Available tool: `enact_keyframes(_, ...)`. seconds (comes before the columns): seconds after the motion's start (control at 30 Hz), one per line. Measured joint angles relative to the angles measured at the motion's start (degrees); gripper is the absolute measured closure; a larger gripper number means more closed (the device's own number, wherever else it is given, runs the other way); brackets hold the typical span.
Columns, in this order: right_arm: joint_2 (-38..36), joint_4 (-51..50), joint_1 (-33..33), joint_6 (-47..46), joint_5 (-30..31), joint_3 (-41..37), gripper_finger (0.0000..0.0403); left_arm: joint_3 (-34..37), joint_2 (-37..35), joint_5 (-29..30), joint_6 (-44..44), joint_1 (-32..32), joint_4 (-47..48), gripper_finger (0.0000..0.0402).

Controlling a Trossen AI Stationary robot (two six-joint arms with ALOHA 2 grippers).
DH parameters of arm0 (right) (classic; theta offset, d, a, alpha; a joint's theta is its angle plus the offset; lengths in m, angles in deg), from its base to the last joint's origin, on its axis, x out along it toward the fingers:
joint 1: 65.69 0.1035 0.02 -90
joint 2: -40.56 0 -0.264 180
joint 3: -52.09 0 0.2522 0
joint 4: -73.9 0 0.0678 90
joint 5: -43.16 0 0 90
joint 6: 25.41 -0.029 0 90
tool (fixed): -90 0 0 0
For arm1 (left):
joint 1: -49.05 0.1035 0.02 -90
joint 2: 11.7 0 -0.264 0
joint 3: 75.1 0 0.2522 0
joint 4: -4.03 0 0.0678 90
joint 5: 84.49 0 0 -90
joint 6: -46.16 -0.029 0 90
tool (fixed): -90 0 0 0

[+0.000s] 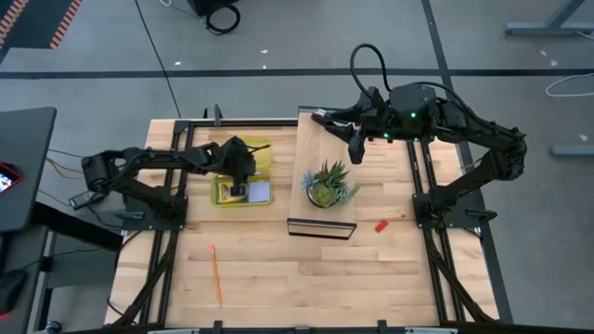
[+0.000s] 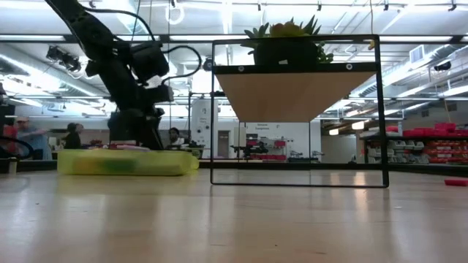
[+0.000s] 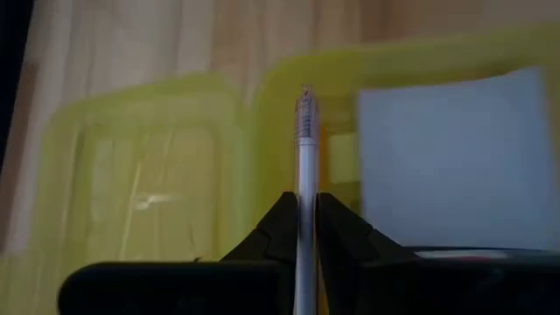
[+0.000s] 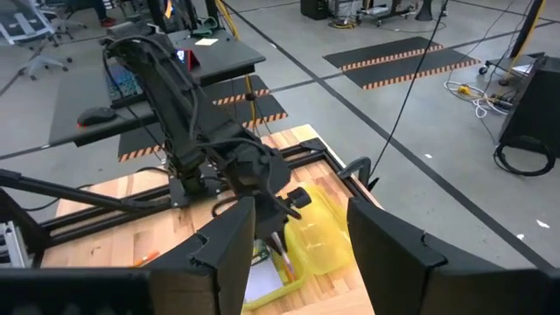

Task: Pack school essentials
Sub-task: Put the purple pen into the yellow supply box, then put the orange pencil into the yellow supply box

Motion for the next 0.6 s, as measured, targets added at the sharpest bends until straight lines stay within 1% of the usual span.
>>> enact_keyframes(0.07, 0.0, 0.13, 0.02, 0.0, -0.02, 0.01, 0.0213, 0.0, 0.47, 0.91, 0.56, 0.0, -0.43, 0.0369)
enact_keyframes(0.23, 0.0, 0.33, 0.01, 0.0, -0.02, 0.0, 0.0213, 0.02, 0.95, 0.9, 1.38, -0.02, 0.11, 0.0352)
enact_keyframes(0.37, 0.0, 0.28, 0.0, 0.0, -0.06, 0.0, 0.0213, 0.0, 0.67, 0.94, 2.12, -0.01, 0.27, 0.0314)
enact_keyframes(0.47, -0.15, -0.29, 0.0, 0.0, -1.54, 0.0, 0.0213, 0.0, 0.39, 0.9, 2.31, -0.07, 0.68, 0.0284)
enact_keyframes(0.6, -0.84, -0.33, 0.01, 0.0, -1.79, 0.01, 0.0213, 0.0, -0.23, 0.59, 3.86, -0.07, 1.17, 0.0253)
